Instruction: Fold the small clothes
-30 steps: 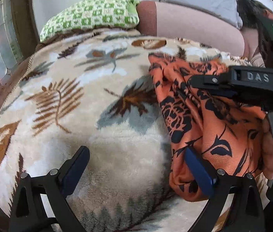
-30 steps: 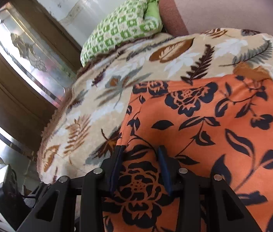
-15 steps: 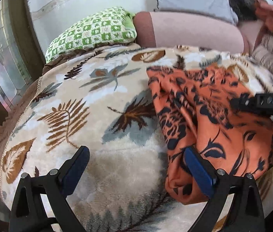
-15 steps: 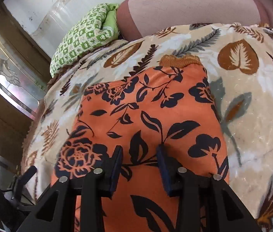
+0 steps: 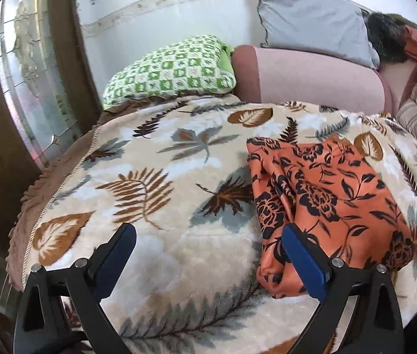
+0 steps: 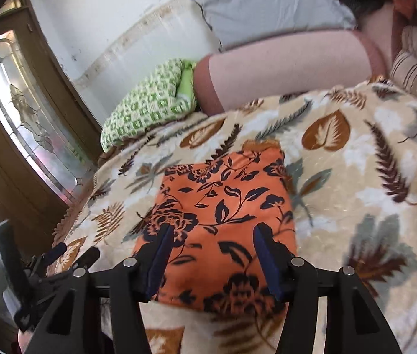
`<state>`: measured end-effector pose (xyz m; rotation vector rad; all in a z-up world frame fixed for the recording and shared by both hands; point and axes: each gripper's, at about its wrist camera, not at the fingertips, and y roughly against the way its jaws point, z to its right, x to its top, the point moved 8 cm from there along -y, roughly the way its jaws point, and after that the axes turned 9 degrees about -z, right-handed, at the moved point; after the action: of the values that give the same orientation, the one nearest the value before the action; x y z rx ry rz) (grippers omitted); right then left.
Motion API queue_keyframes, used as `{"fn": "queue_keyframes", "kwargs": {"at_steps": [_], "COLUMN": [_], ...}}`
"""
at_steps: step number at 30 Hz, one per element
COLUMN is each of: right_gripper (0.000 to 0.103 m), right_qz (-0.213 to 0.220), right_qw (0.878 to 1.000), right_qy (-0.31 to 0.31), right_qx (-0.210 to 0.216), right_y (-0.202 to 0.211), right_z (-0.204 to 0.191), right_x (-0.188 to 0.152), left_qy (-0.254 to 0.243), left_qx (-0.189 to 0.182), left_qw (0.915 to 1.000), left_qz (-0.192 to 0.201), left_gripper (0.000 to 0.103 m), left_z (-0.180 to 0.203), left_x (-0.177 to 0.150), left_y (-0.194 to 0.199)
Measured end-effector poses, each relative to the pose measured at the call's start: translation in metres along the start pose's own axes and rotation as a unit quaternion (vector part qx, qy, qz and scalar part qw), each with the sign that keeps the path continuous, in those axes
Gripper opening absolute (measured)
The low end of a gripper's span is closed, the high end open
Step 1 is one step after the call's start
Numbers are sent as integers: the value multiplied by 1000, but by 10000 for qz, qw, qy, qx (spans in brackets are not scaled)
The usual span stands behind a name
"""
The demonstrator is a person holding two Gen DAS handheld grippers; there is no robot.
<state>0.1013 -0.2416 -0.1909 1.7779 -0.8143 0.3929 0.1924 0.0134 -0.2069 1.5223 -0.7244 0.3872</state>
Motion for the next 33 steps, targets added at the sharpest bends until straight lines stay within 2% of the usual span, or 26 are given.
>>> {"fn": "queue_keyframes", "kwargs": {"at_steps": [9, 15, 18, 26, 33], "right_gripper": [66, 67, 67, 67, 67], "right_qz": [422, 606, 785, 987, 877], "right_qw": [9981, 9956, 9926, 9899, 9905], "right_qy": [422, 688, 859, 900, 991], "right_qx": [-152, -191, -351, -472, -363], "right_y": [76, 105, 119, 133, 122], "right_z": [-26, -44, -52, -56, -65], "right_x": [-32, -45, -48, -48, -50], "left_qy": [253, 258, 306, 514, 720], "left_qx": [251, 331, 351, 345, 684], "left_qw": [9984, 9960, 9951, 9934, 9891], "left_qz": [445, 794, 867, 962, 1088], "left_gripper": [99, 100, 100, 100, 100], "left_z": [-8, -8, -6, -16, -37], "left_x": [13, 21, 22, 22, 24], "left_y": [63, 107, 121, 144, 149]}}
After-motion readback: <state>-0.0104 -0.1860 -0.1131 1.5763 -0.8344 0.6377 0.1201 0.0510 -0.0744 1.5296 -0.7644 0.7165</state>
